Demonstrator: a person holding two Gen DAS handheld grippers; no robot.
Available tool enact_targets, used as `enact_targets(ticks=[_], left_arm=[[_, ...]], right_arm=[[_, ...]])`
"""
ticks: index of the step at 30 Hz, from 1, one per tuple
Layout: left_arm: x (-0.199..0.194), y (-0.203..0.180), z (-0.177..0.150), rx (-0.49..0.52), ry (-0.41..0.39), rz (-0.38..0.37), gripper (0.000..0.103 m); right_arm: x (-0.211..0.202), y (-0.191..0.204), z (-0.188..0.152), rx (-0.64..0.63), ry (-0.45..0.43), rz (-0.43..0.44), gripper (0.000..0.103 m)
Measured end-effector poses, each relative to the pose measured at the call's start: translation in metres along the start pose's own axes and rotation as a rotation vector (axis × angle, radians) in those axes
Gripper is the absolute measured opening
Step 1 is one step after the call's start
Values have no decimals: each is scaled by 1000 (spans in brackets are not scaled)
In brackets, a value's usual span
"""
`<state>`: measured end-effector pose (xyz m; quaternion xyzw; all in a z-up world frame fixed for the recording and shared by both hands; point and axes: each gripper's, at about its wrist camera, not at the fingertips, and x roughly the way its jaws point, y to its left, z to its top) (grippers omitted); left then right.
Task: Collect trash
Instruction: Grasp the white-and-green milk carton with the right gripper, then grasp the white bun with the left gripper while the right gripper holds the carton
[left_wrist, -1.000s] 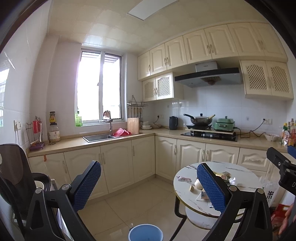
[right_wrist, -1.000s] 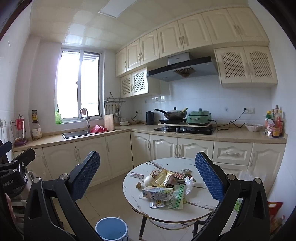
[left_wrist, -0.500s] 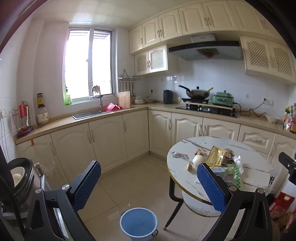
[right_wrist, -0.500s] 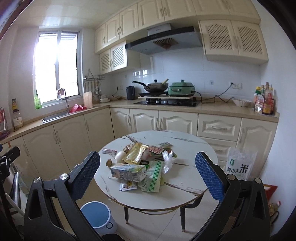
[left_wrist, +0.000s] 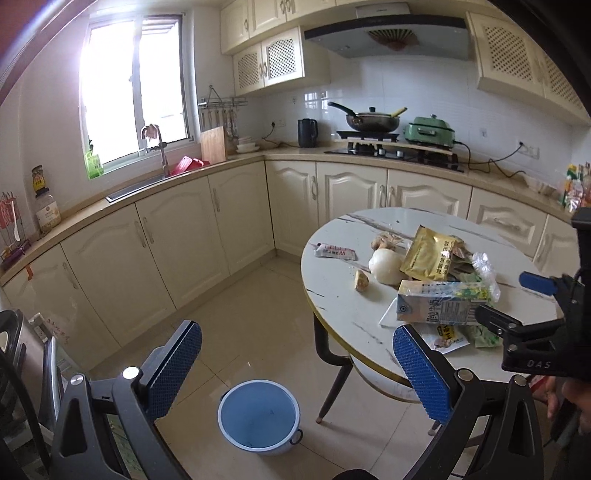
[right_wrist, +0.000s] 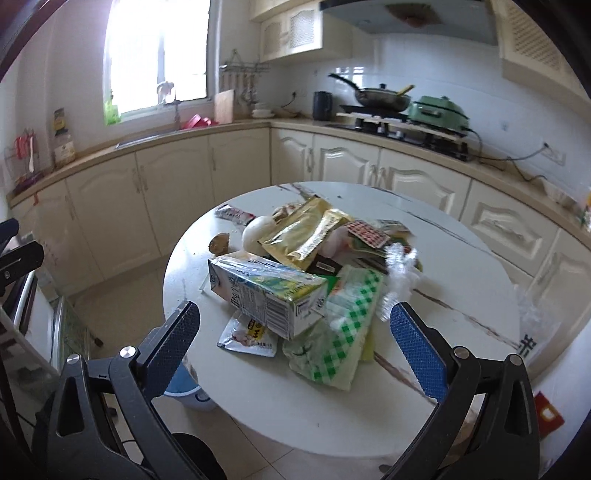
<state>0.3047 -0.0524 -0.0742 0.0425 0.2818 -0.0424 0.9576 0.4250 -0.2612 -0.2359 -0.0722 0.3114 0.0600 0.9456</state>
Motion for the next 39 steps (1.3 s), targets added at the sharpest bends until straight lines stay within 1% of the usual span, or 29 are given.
enact_targets(ticks=[3, 7, 8, 10, 11, 13, 15, 17, 19, 21, 23, 24, 27, 28, 29, 32, 36, 37, 39], left_arm=[[28, 2, 17, 7, 16, -14, 102], [55, 4, 32, 13, 27, -51, 102], [62, 6, 35, 14, 31, -57, 102], [76, 9, 42, 10, 40, -62, 102], [81, 9, 42, 7, 43, -64, 102], [92, 10, 45, 0, 52, -68, 102], [104, 9, 51, 3, 60, -73, 102], [107, 3, 50, 8, 58, -74, 102], [115, 1, 53, 12, 58, -73, 102], [123, 0, 55, 6, 60, -71, 102], [131, -7, 57, 9, 60, -77, 102], [137, -10, 59, 17, 64, -70, 102], [155, -25, 70, 30, 61, -71, 102], [162, -28, 74, 33, 62, -79, 102], [170, -32, 79, 37, 64, -86, 102], [200, -45, 98, 53, 81, -95, 102], [256, -58, 124, 58, 153, -65, 102], [271, -61, 130, 58, 180, -62, 101], [294, -69, 136, 65, 208, -66, 101]], right_arm=[[38, -5, 12, -74, 58, 48, 103], [84, -10, 19, -146, 175, 123, 103], [91, -11, 19, -156, 198, 143, 102], [97, -12, 17, -163, 208, 191, 99], [99, -14, 16, -156, 210, 219, 86], [100, -17, 15, -146, 216, 278, 66], [99, -16, 12, -147, 212, 308, 61], [93, -20, 8, -121, 191, 362, 50], [79, -25, 6, -105, 147, 387, 47], [65, -32, 4, -79, 91, 393, 46], [50, -43, 5, -40, 26, 378, 46], [43, -50, 8, -23, -7, 349, 46], [19, -71, 8, 46, -113, 242, 46], [13, -78, 6, 65, -131, 182, 46], [10, -83, 5, 81, -138, 127, 46], [7, -100, 5, 157, -139, 55, 46], [10, -112, 2, 222, -141, 32, 46], [12, -115, 2, 233, -142, 35, 46], [15, -119, 1, 252, -138, 42, 46]])
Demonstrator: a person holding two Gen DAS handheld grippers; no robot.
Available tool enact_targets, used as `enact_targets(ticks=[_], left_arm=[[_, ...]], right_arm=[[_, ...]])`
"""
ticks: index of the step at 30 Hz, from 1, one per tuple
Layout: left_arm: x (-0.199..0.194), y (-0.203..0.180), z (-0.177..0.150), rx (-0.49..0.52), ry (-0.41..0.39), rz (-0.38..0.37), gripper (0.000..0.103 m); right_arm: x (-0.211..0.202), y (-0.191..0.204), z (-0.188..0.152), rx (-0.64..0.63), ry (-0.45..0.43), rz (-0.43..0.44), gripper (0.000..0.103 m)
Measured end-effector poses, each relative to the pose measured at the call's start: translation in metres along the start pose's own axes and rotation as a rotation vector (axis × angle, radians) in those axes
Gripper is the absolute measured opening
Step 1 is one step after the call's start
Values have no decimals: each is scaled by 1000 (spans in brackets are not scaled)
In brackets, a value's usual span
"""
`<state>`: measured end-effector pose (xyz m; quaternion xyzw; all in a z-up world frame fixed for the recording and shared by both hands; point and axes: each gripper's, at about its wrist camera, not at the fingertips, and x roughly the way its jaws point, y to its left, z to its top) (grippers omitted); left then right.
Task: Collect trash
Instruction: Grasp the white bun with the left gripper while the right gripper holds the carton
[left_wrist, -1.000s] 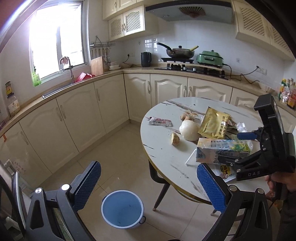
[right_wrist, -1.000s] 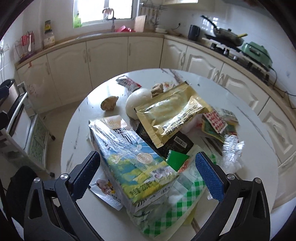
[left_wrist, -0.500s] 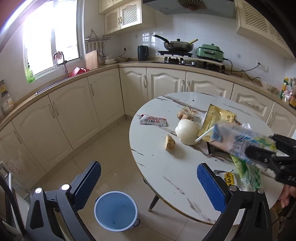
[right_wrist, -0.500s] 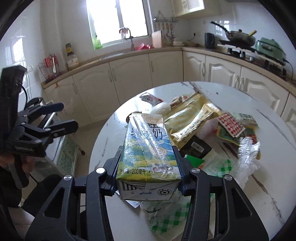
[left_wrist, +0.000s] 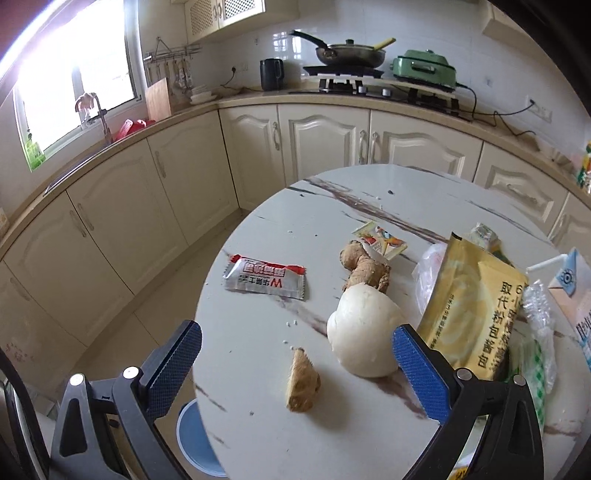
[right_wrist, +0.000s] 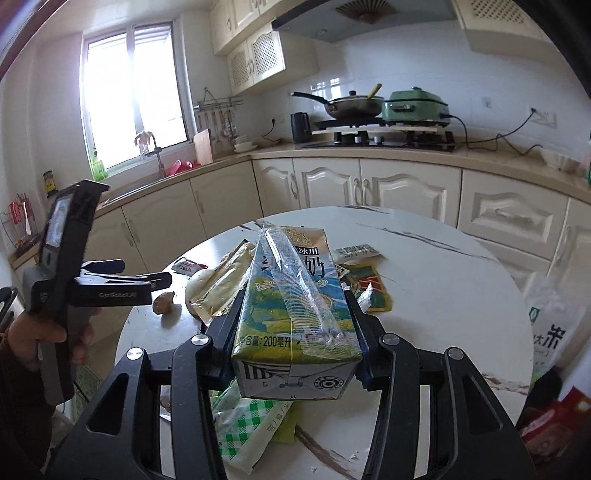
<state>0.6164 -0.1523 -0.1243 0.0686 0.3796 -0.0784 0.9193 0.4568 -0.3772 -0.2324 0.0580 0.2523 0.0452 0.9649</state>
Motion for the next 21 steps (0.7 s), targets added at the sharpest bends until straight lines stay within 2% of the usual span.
enact_targets(ticks=[3, 7, 9, 12, 14, 16, 19, 21], left_arm=[[25, -11, 11, 19, 33, -10, 101], [42, -25, 16, 54, 32, -5, 101], [52, -27, 15, 49, 53, -29, 101], [64, -29, 13, 53, 71, -40, 97], [70, -30, 11, 51, 91, -70, 85], [73, -31, 10, 52, 102, -144, 57], [71, -36, 8, 83, 93, -143, 50], [68, -35, 7, 77, 81, -168, 48]], right_arm=[[7, -7, 0, 11, 7, 4, 46], [12, -11, -3, 16, 8, 11, 47], [15, -13, -4, 20, 10, 14, 47], [19, -16, -6, 26, 14, 11, 47], [20, -16, -8, 28, 13, 12, 47], [20, -15, -9, 24, 13, 4, 47], [19, -15, -9, 23, 10, -8, 47], [16, -15, -8, 29, 8, -13, 46]])
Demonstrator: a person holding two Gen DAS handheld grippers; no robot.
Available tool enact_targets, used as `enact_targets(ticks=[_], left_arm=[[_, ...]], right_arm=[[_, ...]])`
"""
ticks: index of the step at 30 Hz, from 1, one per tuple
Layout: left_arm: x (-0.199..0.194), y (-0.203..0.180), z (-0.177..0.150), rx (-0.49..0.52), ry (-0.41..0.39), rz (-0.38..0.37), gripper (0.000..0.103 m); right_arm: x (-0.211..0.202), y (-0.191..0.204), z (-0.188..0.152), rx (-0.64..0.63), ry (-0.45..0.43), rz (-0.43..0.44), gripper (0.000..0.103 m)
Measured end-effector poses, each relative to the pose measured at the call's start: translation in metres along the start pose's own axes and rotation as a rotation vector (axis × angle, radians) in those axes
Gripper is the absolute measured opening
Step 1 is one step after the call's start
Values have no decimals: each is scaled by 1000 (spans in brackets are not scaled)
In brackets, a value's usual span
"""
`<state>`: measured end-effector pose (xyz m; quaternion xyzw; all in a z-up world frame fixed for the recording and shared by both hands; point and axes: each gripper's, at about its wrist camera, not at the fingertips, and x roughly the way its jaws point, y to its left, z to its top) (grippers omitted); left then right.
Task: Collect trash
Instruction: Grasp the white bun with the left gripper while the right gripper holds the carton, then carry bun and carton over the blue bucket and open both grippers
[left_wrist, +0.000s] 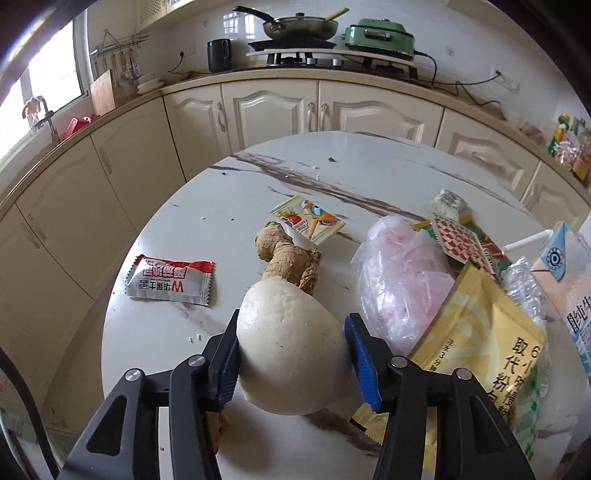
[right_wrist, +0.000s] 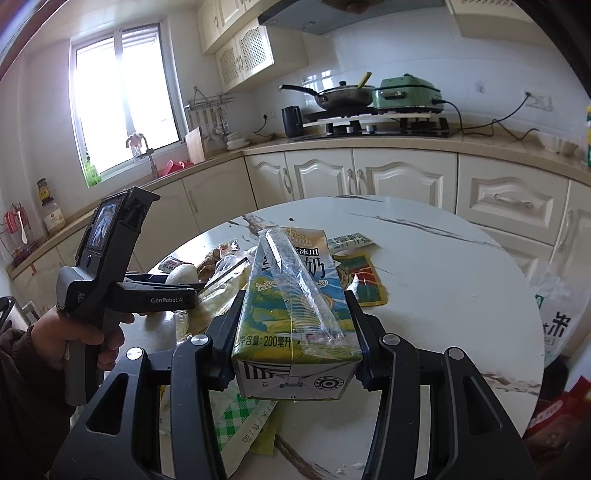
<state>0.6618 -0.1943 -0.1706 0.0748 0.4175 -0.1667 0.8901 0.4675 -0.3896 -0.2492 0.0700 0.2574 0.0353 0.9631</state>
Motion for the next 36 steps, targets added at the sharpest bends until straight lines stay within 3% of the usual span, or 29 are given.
enact_targets(ticks=[6, 14, 19, 24, 27, 31, 36], left_arm=[[-32, 8, -5, -33, -91, -67, 47], [-125, 22, -30, -34, -245, -114, 47], [-180, 52, -67, -40, -307, -99, 48], [-229, 114, -124, -117, -324, -43, 48], [-243, 156, -162, -167, -304, 20, 48], [-239, 212, -214, -243, -218, 121, 48], [-181, 272, -271, -359, -48, 141, 48]], right_arm=[[-17, 9, 6, -9, -43, -46, 46], [-43, 46, 20, -48, -87, -49, 46], [-48, 94, 29, -85, -93, 8, 46], [-32, 171, 26, -142, -61, 132, 47], [-6, 227, 13, -183, -6, 229, 47], [40, 297, -19, -240, 98, 327, 47], [120, 354, -76, -307, 271, 343, 47]])
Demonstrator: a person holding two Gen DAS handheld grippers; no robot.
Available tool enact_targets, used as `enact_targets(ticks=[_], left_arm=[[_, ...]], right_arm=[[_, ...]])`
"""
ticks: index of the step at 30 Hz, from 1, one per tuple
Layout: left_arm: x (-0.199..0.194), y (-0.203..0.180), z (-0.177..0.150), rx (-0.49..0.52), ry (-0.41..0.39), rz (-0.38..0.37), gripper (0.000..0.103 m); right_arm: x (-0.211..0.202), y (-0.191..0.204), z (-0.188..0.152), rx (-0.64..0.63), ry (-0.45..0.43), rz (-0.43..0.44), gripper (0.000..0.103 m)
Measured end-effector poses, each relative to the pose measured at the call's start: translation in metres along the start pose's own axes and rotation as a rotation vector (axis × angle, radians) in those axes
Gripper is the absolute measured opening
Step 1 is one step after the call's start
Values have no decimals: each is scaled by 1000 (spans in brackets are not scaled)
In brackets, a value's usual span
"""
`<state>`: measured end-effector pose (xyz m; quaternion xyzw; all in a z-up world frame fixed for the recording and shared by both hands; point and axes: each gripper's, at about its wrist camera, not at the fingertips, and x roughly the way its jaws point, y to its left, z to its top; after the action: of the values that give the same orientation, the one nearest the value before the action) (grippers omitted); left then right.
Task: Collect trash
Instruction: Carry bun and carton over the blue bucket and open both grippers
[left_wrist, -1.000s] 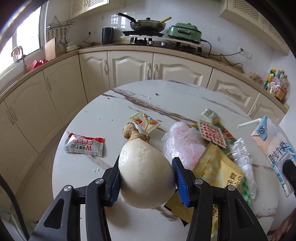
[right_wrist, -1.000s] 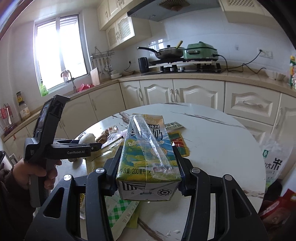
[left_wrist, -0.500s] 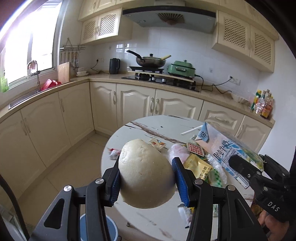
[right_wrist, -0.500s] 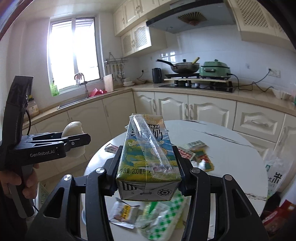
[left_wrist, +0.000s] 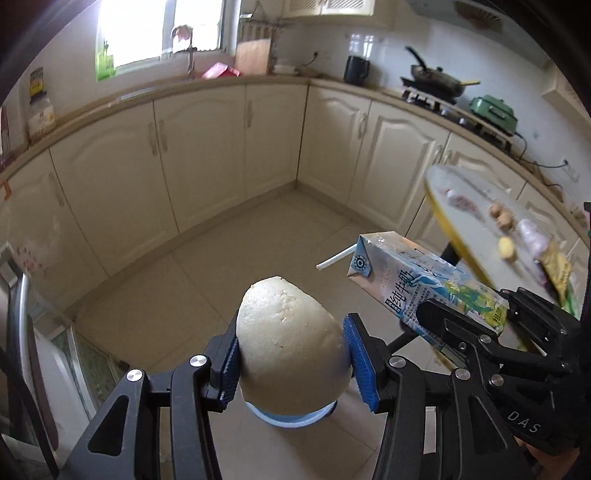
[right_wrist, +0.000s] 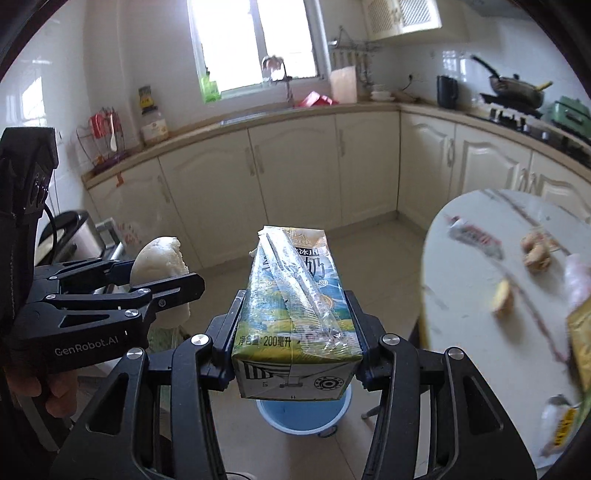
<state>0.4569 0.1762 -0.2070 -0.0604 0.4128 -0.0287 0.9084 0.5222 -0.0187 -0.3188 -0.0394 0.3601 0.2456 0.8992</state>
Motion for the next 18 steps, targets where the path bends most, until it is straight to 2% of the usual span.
enact_targets(ticks=[3, 8, 13, 16, 18], left_arm=[[57, 23, -27, -45, 137, -23, 48], [139, 45, -67, -86, 337, -28, 48], [196, 65, -89, -113, 461, -34, 48], [216, 84, -98, -124, 492, -31, 49], [224, 94, -103, -130, 510, -23, 50]], right_arm=[[69, 0, -19, 8, 130, -12, 47], [175, -30, -62, 117, 329, 4, 47], [251, -56, -96, 215, 460, 46, 47], [282, -73, -110, 293, 510, 95, 49], [293, -83, -118, 307, 526, 83, 53]])
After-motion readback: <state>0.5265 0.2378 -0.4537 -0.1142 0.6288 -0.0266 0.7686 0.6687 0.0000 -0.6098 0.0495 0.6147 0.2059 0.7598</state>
